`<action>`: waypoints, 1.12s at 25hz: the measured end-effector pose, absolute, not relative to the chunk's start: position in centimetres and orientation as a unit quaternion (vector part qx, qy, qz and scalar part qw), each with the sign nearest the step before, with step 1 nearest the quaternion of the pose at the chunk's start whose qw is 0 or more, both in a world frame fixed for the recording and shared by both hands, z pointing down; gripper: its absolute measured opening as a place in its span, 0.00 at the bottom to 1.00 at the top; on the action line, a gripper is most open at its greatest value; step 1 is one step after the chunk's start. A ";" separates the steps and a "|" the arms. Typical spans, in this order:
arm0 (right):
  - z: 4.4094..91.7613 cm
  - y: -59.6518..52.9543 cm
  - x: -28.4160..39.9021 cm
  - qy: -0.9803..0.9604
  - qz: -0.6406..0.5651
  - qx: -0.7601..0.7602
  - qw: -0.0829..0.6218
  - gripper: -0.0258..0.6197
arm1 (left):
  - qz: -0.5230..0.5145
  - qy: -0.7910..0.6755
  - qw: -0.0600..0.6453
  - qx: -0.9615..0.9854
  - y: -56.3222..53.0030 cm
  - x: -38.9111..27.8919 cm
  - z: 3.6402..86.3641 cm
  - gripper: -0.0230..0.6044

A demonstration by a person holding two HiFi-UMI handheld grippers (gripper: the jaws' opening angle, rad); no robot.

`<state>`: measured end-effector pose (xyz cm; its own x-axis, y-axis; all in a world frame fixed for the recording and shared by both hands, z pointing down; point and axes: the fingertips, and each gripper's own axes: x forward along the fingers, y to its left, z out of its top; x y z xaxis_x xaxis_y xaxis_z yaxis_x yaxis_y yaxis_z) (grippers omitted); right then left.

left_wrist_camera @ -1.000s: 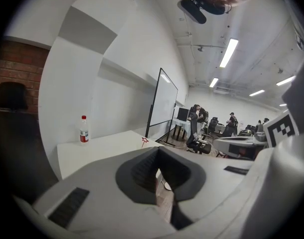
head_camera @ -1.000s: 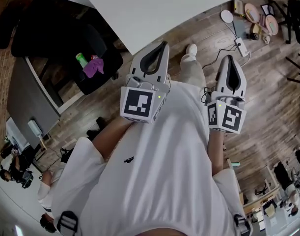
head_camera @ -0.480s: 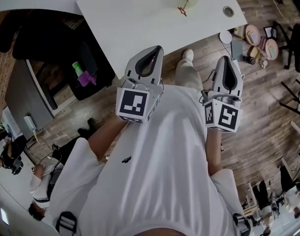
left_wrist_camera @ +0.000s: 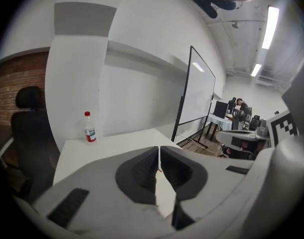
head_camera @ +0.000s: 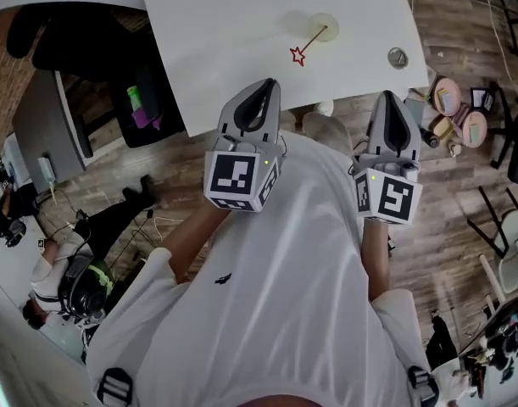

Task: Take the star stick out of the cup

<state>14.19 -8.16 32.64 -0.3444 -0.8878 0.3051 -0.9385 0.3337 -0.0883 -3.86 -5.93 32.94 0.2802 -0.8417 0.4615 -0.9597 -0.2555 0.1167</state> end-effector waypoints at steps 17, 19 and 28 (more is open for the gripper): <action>34.2 -11.7 11.3 -0.857 0.120 0.490 0.101 0.05 | 0.153 -0.596 0.278 0.738 -9.3 -3.0 38.7 0.32; 34.7 -11.7 11.1 -0.860 0.121 0.484 0.108 0.05 | 0.153 -0.599 0.286 0.732 -9.7 -3.0 39.6 0.32; 37.6 -10.1 10.7 -0.857 0.150 0.477 0.128 0.05 | 0.150 -0.604 0.306 0.720 -10.9 -2.9 42.6 0.32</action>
<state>10.66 -10.14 37.59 -0.5131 -0.7785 0.3614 -0.8550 0.5008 -0.1350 -2.87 -10.89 42.57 0.2243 -0.7782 0.5866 -0.9624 -0.0821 0.2590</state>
